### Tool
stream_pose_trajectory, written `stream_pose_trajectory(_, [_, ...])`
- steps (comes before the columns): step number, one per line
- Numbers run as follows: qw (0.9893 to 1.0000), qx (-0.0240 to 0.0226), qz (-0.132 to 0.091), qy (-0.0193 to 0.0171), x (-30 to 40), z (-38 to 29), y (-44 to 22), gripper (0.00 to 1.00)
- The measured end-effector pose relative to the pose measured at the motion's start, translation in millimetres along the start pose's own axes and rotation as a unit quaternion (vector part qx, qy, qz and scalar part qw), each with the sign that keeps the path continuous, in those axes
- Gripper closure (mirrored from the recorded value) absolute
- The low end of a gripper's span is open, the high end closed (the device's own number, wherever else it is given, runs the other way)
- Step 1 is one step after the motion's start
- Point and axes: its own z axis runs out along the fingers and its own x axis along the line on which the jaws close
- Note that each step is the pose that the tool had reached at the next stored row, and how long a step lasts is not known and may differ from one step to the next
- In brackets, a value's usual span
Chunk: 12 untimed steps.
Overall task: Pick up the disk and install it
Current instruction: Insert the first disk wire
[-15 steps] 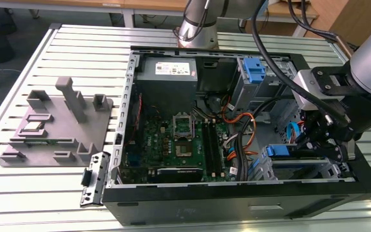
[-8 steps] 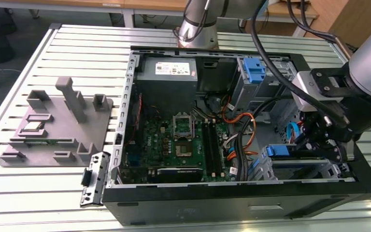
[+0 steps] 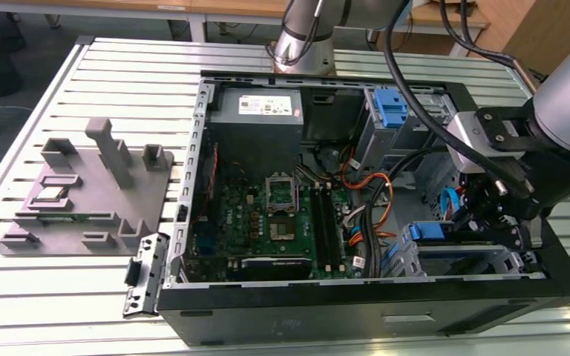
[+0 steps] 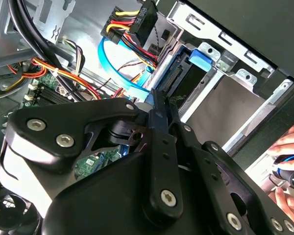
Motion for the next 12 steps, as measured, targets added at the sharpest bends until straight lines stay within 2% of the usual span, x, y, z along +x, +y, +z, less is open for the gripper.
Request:
stream_pose_trajectory(10, [1.0,0.0,0.0,-0.0002,0.0,0.5,0.0,0.83])
stream_pose_trajectory(11, [1.0,0.0,0.0,-0.0001,0.0,0.4,0.0,0.77])
stream_pose_trajectory(12, [1.0,0.0,0.0,0.0,0.0,0.4,0.0,0.77])
